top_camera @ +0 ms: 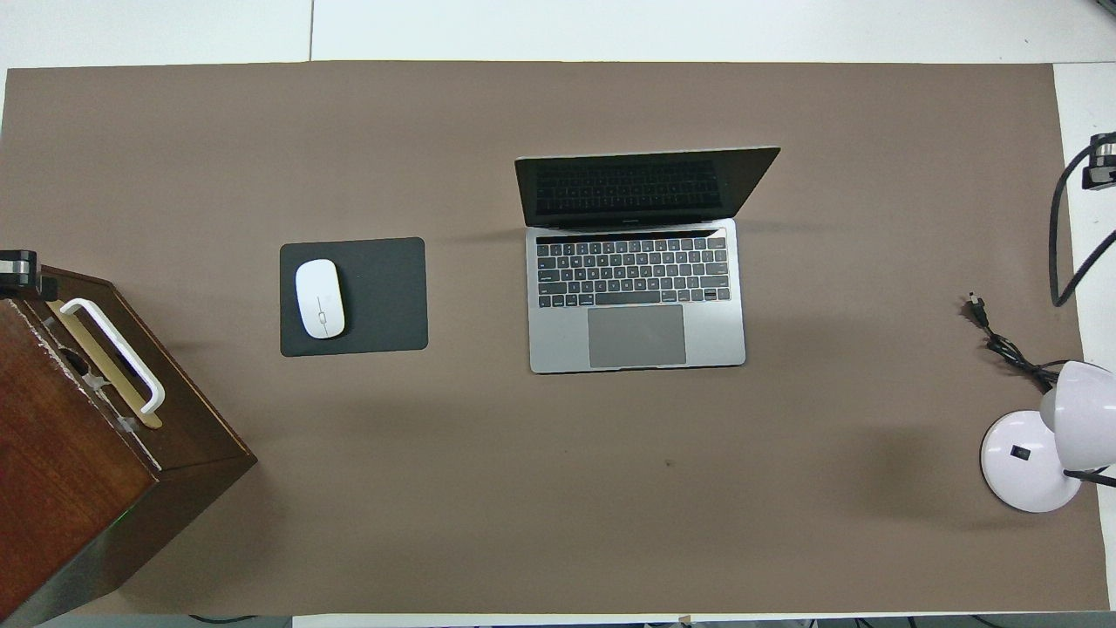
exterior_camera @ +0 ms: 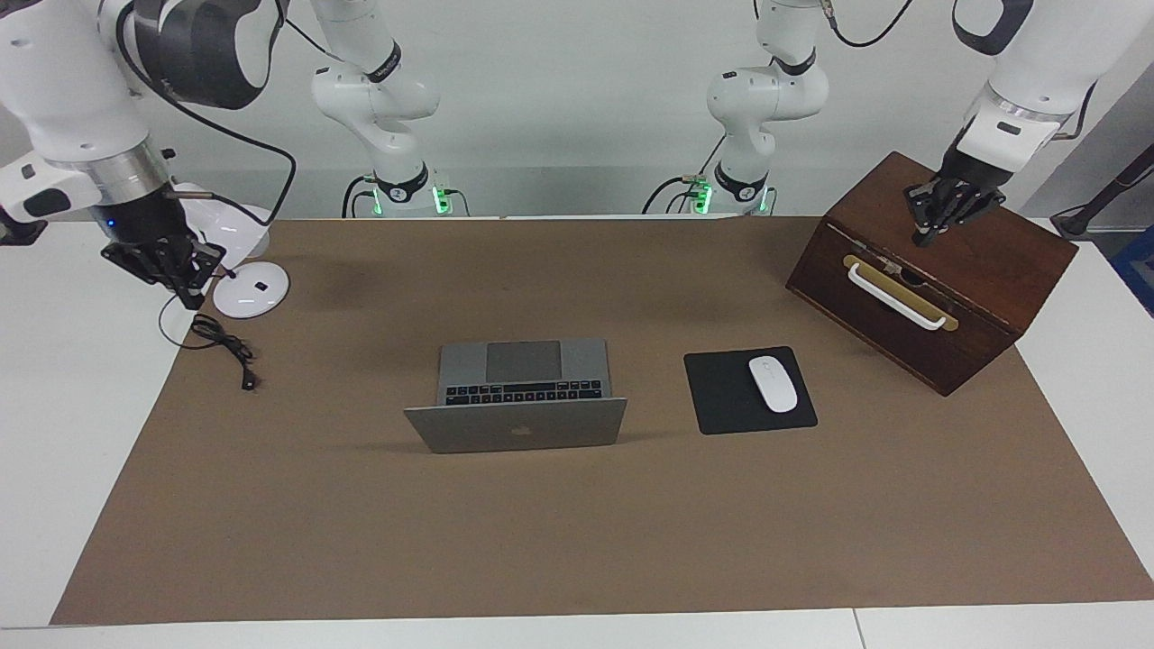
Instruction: Close laptop with both arms
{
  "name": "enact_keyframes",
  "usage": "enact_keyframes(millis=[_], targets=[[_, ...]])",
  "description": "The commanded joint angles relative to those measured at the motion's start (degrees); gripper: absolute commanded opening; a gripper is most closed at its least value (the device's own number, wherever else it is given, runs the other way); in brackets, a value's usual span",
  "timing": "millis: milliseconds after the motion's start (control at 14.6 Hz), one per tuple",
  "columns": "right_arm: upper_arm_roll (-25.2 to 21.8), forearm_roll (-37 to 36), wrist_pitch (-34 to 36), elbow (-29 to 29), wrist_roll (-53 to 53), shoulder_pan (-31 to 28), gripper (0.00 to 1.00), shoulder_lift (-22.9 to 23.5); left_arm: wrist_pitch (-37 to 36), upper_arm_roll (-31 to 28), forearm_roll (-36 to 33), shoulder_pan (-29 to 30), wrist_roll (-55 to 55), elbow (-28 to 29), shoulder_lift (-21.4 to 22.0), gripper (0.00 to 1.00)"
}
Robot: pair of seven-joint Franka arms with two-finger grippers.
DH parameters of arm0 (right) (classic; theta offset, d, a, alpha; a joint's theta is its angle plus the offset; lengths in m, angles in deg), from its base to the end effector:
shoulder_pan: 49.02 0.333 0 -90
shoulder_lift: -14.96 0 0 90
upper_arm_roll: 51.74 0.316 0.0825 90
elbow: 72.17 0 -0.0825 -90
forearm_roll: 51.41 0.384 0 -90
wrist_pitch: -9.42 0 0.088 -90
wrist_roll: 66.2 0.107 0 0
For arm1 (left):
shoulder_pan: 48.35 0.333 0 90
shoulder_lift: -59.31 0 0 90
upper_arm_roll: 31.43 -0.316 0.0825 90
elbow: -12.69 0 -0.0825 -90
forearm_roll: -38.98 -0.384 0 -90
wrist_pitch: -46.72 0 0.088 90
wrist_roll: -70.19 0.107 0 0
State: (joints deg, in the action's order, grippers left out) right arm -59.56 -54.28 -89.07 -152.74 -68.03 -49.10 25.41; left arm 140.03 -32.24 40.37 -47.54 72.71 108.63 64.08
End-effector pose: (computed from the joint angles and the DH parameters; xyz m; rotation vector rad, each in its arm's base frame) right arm 0.6191 -0.0823 0.6110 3.0466 -0.1493 0.1914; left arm 0.5333 0.0129 0.6258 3.1169 -0.0230 0.0596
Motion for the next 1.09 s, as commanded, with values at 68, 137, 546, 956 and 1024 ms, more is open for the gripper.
enact_keyframes(millis=[68, 137, 546, 956, 1024], targets=[[0.2, -0.5, -1.3, 12.8, -1.9, -1.9, 0.00, 11.5, 7.7, 0.5, -0.4, -0.5, -1.0, 8.9, 4.2, 0.00], [0.3, -0.4, -1.9, 15.7, -2.3, -2.6, 0.00, 14.3, 10.5, 0.5, 0.1, -1.2, -2.2, 11.5, 5.5, 0.00], [1.1, -0.2, -10.0, 27.6, -2.6, -4.4, 0.00, 28.7, 26.1, 0.5, 2.4, -6.2, -6.3, 26.0, 11.4, 0.00], [4.8, -0.2, -20.0, 29.8, 4.2, -4.3, 0.00, 36.0, 42.6, 0.5, 4.9, -13.4, -10.3, 39.1, 14.9, 0.00], [5.6, -0.2, -21.1, 29.8, 5.7, -4.1, 0.00, 36.8, 45.4, 0.6, 5.1, -14.7, -11.6, 40.8, 15.0, 0.00]])
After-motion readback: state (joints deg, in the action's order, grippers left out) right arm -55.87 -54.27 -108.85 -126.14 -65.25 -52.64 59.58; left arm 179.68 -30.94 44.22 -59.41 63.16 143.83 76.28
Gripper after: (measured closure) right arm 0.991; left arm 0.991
